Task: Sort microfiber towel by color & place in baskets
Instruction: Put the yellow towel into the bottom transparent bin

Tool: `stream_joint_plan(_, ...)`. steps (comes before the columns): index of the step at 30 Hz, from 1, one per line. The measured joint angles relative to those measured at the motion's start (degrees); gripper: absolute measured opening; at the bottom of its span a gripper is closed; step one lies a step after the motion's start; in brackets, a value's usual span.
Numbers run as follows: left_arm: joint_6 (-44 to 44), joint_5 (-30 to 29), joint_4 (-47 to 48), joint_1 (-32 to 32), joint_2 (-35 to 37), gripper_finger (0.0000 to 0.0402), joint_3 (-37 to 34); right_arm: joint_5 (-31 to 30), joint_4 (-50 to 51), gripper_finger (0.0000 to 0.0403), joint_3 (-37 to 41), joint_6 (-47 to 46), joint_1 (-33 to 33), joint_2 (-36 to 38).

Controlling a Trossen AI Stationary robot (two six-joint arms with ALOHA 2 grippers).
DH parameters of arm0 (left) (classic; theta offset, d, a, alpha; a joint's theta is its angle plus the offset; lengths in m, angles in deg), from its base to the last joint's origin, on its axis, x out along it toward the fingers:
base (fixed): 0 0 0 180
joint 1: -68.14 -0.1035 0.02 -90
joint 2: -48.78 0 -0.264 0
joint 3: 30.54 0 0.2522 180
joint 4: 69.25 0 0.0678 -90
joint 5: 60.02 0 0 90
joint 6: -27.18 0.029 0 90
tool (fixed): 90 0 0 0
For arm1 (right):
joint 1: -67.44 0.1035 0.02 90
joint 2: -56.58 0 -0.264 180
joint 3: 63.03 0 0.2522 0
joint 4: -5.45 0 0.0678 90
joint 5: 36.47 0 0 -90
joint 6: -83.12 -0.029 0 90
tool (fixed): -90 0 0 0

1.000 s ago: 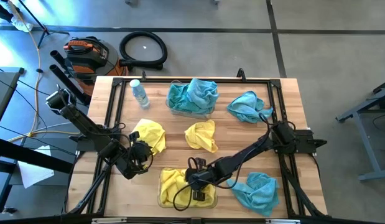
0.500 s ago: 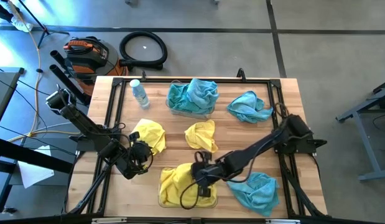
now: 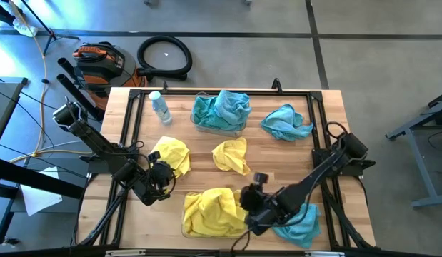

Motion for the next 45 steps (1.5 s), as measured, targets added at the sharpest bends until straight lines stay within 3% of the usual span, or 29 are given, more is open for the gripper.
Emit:
stream_joint_plan(8, -0.1, 0.0, -0.2, 0.0, 0.0, 0.0097, 0.0, -9.4, 16.4, 0.0117, 0.4, -18.0, 5.7, 0.7)
stream_joint_plan(12, -0.1, 0.0, -0.2, 0.0, 0.0, 0.0097, 0.0, -12.2, 15.8, 0.0117, 8.8, -27.2, 8.5, 5.8)
stream_joint_plan(15, -0.1, 0.0, -0.1, 0.0, 0.0, 0.0097, 0.0, -12.3, 7.8, 0.0117, 19.4, -31.9, 10.0, 12.0)
stream_joint_plan(18, -0.1, 0.0, -0.1, 0.0, 0.0, 0.0097, 0.0, -12.3, -7.2, 0.0116, 31.6, -30.2, 10.3, 19.8)
stream_joint_plan(24, -0.3, 1.0, -0.1, -2.0, 0.0, 0.0097, 0.0, -11.1, -48.6, 0.0116, 55.3, -10.5, 7.5, 33.8)
stream_joint_plan(30, 0.7, 4.4, -0.1, -5.9, 0.0, 0.0097, 0.0, -7.4, -84.5, 0.0116, 70.8, 9.9, 4.1, 37.4)
stream_joint_plan(33, 1.9, 4.8, 0.0, -7.6, 0.0, 0.0097, 0.0, -7.6, -90.1, 0.0116, 74.2, 11.2, 2.9, 37.4)
stream_joint_plan(40, 2.5, 7.5, 4.1, -15.0, 0.0, 0.0097, 0.0, -7.6, -88.6, 0.0116, 76.5, 3.0, 1.9, 37.4)
stream_joint_plan(45, 4.1, 11.3, 6.8, -22.5, 0.0, 0.0097, 0.0, -7.6, -88.2, 0.0116, 76.5, 2.4, 1.9, 37.4)
